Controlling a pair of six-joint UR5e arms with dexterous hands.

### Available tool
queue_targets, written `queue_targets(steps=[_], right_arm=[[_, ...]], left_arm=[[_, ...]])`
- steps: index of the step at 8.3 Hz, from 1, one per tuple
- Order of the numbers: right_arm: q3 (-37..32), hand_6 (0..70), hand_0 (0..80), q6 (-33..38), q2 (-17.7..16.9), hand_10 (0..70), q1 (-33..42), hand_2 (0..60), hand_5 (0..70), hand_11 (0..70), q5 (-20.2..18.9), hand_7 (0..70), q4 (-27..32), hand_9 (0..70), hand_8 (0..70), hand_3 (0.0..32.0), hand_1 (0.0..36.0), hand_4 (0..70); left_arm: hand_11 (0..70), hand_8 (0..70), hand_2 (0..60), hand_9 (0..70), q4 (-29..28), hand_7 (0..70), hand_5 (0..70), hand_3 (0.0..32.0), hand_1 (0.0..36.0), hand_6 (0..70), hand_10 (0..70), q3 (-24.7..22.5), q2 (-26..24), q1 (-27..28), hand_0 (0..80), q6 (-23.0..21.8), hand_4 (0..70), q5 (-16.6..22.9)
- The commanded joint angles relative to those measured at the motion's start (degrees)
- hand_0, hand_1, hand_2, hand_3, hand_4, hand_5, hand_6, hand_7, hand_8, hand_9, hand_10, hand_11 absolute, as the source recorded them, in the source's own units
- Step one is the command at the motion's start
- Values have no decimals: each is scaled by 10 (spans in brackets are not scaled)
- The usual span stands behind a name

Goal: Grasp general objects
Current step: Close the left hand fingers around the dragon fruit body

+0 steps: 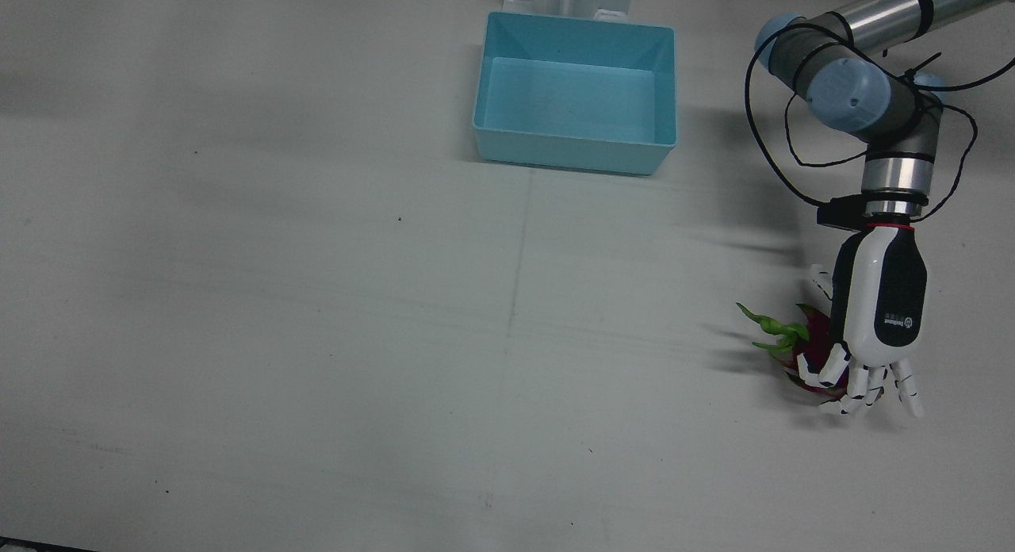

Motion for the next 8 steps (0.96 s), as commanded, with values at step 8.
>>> queue_targets(steps=[8], right_arm=[[0, 0, 0, 0, 0, 0, 0, 0, 0, 0, 0, 0, -1, 0, 0, 0, 0, 0]], left_arm=[[551, 375, 323, 408, 2, 700, 700, 146, 360, 243, 367, 13, -2, 1, 800, -1, 0, -34]])
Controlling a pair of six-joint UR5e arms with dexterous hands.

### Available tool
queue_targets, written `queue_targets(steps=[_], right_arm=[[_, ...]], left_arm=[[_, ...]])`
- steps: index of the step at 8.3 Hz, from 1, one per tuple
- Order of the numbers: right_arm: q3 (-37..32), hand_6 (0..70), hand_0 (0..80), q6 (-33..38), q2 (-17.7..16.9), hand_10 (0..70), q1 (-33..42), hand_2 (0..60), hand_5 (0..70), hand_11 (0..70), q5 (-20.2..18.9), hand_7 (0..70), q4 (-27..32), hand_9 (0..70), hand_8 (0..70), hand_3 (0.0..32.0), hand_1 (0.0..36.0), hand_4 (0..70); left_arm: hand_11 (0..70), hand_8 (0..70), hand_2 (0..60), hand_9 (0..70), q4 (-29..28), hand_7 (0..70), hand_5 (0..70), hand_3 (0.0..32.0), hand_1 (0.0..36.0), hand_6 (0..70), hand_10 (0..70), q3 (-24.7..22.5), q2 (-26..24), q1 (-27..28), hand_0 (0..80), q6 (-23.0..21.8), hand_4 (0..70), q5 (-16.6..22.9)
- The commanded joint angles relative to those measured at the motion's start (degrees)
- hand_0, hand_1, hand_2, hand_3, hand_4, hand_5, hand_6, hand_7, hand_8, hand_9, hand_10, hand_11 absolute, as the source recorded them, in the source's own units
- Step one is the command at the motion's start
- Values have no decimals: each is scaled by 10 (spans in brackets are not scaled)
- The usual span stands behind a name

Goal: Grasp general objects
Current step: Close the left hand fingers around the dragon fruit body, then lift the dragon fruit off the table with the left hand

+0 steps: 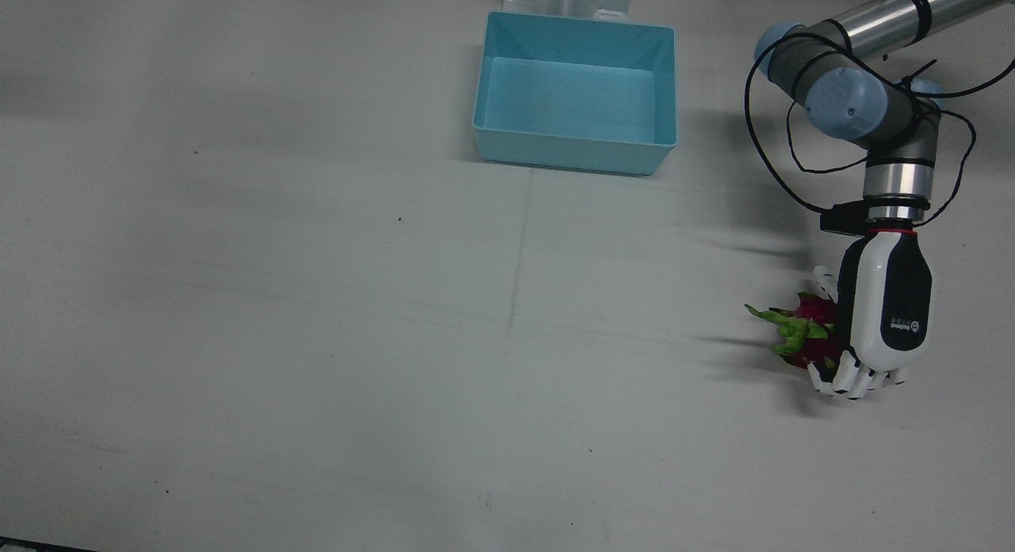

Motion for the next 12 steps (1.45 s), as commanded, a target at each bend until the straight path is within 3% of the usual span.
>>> queue_targets(steps=[1, 2, 3, 4, 5, 6, 9, 11, 12], right_arm=[[1, 0, 0, 0, 1, 0, 1, 0, 0, 0, 0, 0, -1, 0, 0, 0, 0, 0], [1, 0, 0, 0, 0, 0, 1, 0, 0, 0, 0, 0, -1, 0, 0, 0, 0, 0], [0, 0, 0, 0, 1, 0, 1, 0, 0, 0, 0, 0, -1, 0, 0, 0, 0, 0], [0, 0, 0, 0, 0, 0, 1, 0, 0, 0, 0, 0, -1, 0, 0, 0, 0, 0], [1, 0, 0, 0, 0, 0, 1, 0, 0, 0, 0, 0, -1, 0, 0, 0, 0, 0], [1, 0, 0, 0, 0, 0, 1, 0, 0, 0, 0, 0, -1, 0, 0, 0, 0, 0], [1, 0, 0, 0, 0, 0, 1, 0, 0, 0, 0, 0, -1, 0, 0, 0, 0, 0], [0, 0, 0, 0, 0, 0, 1, 0, 0, 0, 0, 0, -1, 0, 0, 0, 0, 0], [0, 0, 0, 0, 0, 0, 0, 0, 0, 0, 0, 0, 0, 0, 0, 0, 0, 0]], left_arm=[[646, 449, 412, 502, 5, 700, 700, 82, 360, 338, 438, -5, -1, 1, 800, 0, 43, -13], [700, 523, 412, 596, 4, 700, 700, 0, 360, 446, 491, -5, 0, 1, 800, 0, 145, -11], [700, 589, 440, 678, 2, 700, 700, 0, 360, 541, 538, -7, 0, 2, 800, -9, 236, -6], [700, 661, 600, 700, 0, 700, 700, 0, 360, 652, 585, -18, 0, 4, 800, -37, 341, 10], [700, 700, 600, 700, -5, 700, 700, 0, 360, 700, 630, -40, 0, -7, 800, -43, 408, 64], [700, 700, 600, 700, -24, 700, 700, 0, 360, 700, 644, -58, -1, -32, 800, -43, 422, 120], [700, 700, 600, 700, -155, 700, 700, 0, 360, 700, 663, -63, -1, -175, 800, -38, 416, 348], [700, 700, 600, 700, -279, 700, 700, 0, 360, 700, 670, -56, -4, -266, 800, -47, 441, 536], [700, 700, 600, 700, -332, 700, 700, 0, 360, 700, 677, -58, -24, -276, 800, -87, 460, 603]])
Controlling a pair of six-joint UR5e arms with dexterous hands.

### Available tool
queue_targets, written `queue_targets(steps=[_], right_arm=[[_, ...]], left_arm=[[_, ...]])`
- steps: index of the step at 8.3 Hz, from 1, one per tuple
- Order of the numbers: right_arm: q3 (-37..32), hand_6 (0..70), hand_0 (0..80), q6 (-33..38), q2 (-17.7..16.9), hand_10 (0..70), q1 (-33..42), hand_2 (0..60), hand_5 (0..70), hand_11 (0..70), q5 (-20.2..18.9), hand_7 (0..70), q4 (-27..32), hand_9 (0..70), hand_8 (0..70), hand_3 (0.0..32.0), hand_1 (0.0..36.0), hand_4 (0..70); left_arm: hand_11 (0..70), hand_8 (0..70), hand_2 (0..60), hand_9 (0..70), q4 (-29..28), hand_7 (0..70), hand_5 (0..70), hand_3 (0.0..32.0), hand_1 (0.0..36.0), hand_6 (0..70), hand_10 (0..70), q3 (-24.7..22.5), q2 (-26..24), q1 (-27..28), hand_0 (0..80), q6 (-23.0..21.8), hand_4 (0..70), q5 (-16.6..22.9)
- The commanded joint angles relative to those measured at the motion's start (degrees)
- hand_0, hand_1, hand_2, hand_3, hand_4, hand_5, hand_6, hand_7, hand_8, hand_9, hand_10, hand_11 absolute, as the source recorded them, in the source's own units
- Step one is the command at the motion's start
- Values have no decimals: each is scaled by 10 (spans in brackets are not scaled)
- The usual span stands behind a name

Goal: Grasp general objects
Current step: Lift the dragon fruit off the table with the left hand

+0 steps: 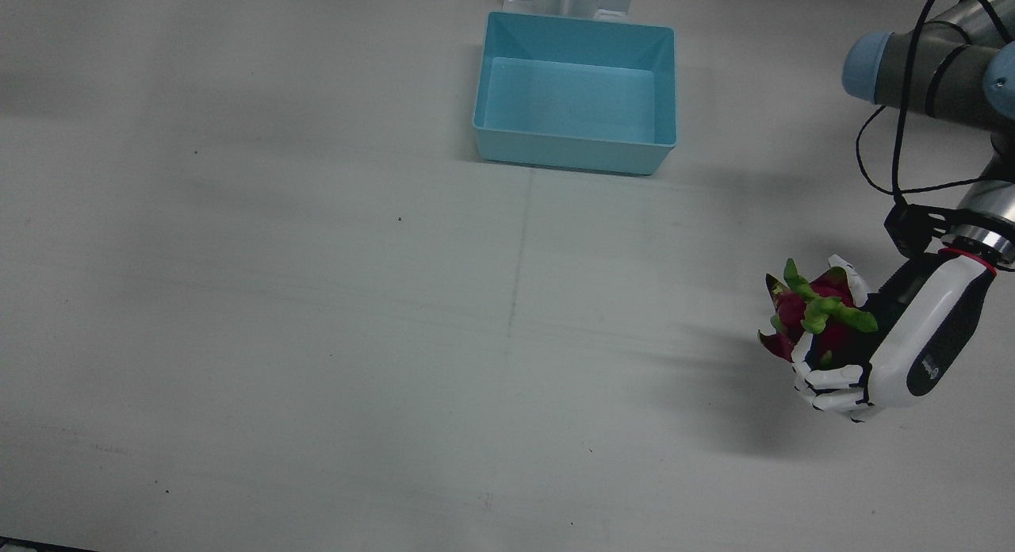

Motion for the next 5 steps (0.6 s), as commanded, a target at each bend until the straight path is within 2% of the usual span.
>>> queue_targets(steps=[1, 2, 3, 4, 5], right_arm=[[-1, 0, 0, 0, 0, 0, -1, 0, 0, 0, 1, 0, 1, 0, 0, 0, 0, 0], [-1, 0, 0, 0, 1, 0, -1, 0, 0, 0, 1, 0, 1, 0, 0, 0, 0, 0], [-1, 0, 0, 0, 0, 0, -1, 0, 0, 0, 1, 0, 1, 0, 0, 0, 0, 0], [-1, 0, 0, 0, 1, 0, -1, 0, 0, 0, 1, 0, 1, 0, 0, 0, 0, 0], [-1, 0, 0, 0, 0, 0, -1, 0, 0, 0, 1, 0, 1, 0, 0, 0, 0, 0]], left_arm=[[700, 700, 600, 700, -160, 700, 700, 0, 360, 700, 688, -13, -28, -62, 800, -74, 498, 185], [700, 700, 600, 700, -168, 700, 700, 0, 360, 700, 700, -47, -34, -49, 800, -83, 576, 189], [700, 700, 600, 700, -176, 700, 700, 0, 360, 700, 700, -89, -35, 6, 800, -98, 635, 188], [700, 700, 600, 700, -160, 700, 700, 0, 360, 700, 700, -130, -47, 73, 800, -100, 677, 188], [700, 700, 600, 700, -156, 700, 700, 0, 360, 700, 700, -135, -64, 117, 800, -100, 700, 188]])
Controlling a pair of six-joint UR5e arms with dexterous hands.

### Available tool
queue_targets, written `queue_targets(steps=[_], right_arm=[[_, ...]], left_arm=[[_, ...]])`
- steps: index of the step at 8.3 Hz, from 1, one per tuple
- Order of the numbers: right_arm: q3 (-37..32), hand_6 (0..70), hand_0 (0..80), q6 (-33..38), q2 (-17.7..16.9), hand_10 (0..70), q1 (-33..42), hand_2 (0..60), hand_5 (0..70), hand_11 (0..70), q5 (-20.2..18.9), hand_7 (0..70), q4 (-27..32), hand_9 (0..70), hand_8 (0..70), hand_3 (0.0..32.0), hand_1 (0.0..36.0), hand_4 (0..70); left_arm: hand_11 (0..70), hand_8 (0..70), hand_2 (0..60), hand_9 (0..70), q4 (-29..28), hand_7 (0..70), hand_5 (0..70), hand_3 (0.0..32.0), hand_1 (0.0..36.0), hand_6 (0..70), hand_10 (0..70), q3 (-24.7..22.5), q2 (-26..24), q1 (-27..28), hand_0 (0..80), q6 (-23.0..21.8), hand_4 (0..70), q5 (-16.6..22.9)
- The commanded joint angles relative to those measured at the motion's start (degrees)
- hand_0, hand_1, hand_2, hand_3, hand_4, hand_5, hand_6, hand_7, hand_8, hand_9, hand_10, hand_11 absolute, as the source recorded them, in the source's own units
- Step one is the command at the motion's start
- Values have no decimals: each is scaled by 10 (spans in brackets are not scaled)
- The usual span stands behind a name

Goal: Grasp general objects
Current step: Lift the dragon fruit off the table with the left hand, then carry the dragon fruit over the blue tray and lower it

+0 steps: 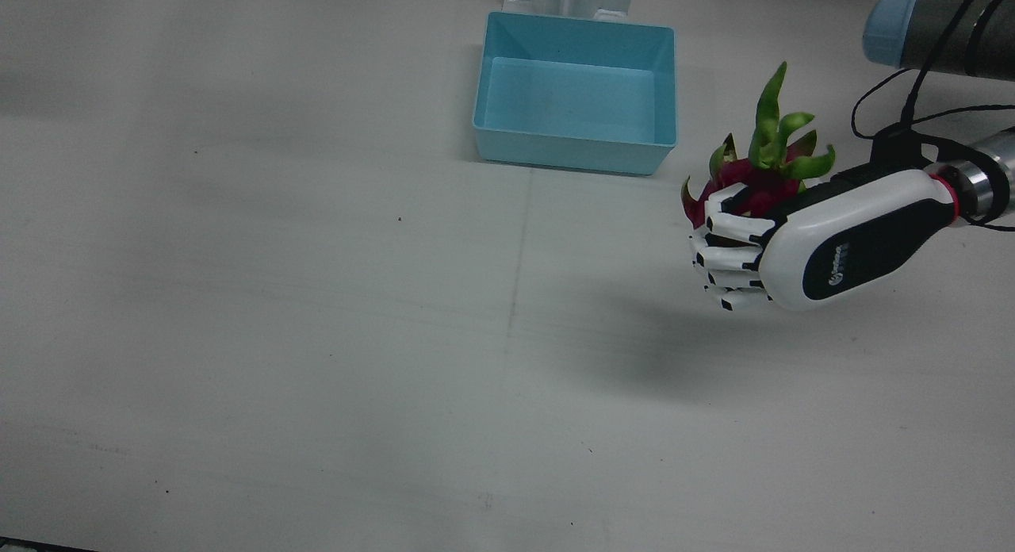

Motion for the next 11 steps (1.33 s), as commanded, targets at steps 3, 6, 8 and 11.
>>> queue_targets(steps=[3, 6, 8, 11], right_arm=[[0, 0, 0, 0, 0, 0, 0, 0, 0, 0, -1, 0, 0, 0, 0, 0, 0, 0], [1, 0, 0, 0, 0, 0, 0, 0, 0, 0, -1, 0, -1, 0, 0, 0, 0, 0], [0, 0, 0, 0, 0, 0, 0, 0, 0, 0, -1, 0, 0, 0, 0, 0, 0, 0], [1, 0, 0, 0, 0, 0, 0, 0, 0, 0, -1, 0, -1, 0, 0, 0, 0, 0]], left_arm=[[700, 700, 600, 700, 0, 700, 700, 0, 360, 700, 699, -62, -32, 183, 800, -5, 700, -3], [700, 598, 600, 700, -26, 700, 700, 0, 360, 700, 493, -60, -8, 276, 800, -2, 700, 3], [218, 197, 233, 229, -36, 469, 700, 0, 360, 295, 123, -60, 32, 287, 800, 16, 478, -5], [139, 21, 0, 39, -51, 132, 700, 92, 360, 89, 62, -54, 59, 285, 800, 16, 78, -16]])
